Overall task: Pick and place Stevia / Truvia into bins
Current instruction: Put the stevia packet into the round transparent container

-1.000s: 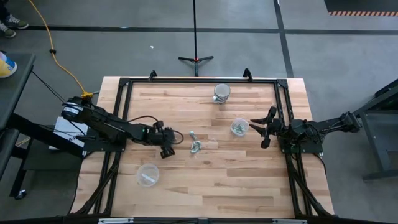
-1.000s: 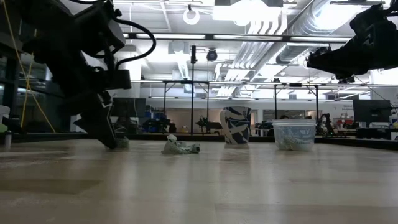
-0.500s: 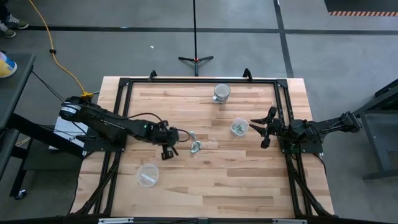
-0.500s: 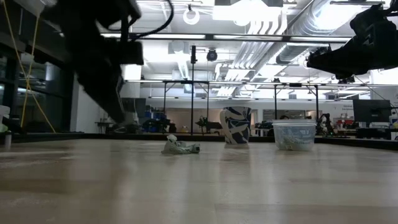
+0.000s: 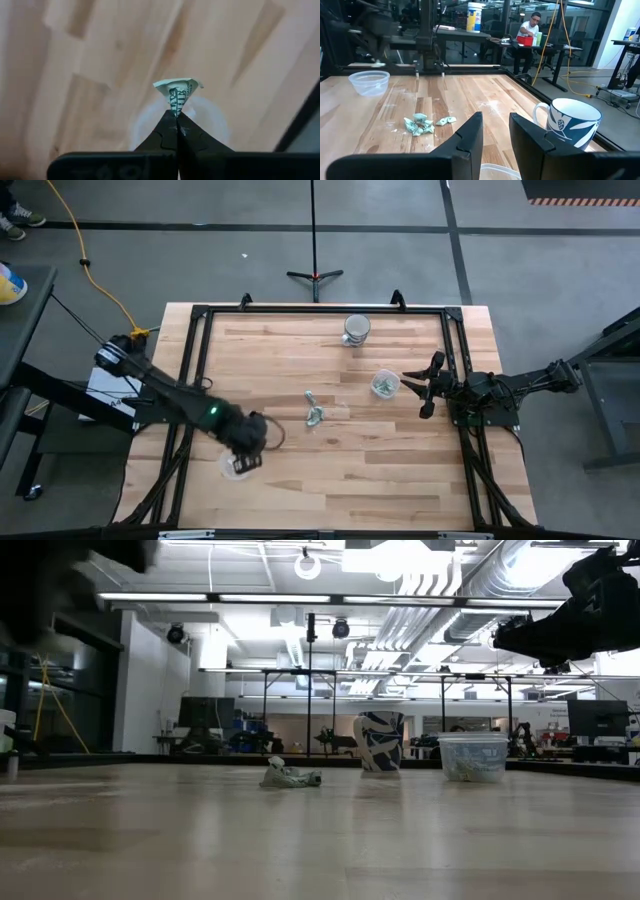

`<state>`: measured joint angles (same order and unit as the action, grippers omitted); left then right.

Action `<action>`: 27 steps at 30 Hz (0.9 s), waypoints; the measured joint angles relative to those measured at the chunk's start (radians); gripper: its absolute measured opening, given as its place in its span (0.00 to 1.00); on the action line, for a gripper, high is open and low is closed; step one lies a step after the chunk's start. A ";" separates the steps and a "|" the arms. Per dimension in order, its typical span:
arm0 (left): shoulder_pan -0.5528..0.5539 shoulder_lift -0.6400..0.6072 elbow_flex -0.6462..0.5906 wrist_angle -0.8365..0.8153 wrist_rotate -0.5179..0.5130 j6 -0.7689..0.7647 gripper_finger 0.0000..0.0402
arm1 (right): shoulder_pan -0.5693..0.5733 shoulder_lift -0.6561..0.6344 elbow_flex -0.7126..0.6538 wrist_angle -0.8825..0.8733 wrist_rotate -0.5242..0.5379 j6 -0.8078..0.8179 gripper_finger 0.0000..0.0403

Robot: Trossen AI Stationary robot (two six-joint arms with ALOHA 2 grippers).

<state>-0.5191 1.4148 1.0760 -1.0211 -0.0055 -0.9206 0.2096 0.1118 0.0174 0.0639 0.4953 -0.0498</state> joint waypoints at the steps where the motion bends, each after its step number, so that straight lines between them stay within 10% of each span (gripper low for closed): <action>1: -0.031 0.004 0.000 -0.003 0.000 -0.037 0.06 | 0.000 0.000 0.000 0.000 0.000 0.000 0.22; 7: -0.162 0.034 -0.027 -0.003 -0.005 -0.176 0.09 | 0.000 0.000 -0.002 0.012 -0.001 0.000 0.22; 15: -0.187 0.042 -0.029 -0.003 -0.046 -0.261 0.41 | 0.000 0.000 -0.002 0.021 0.010 -0.002 0.22; 22: -0.115 0.042 -0.029 -0.037 -0.425 -0.173 0.57 | 0.000 0.000 -0.002 0.023 0.011 -0.012 0.22; 27: 0.065 0.052 -0.029 0.072 -0.467 0.072 0.58 | 0.000 0.000 -0.002 0.023 0.011 -0.012 0.22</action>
<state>-0.4540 1.4668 1.0466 -0.9495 -0.4723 -0.8490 0.2096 0.1116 0.0154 0.0870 0.5064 -0.0615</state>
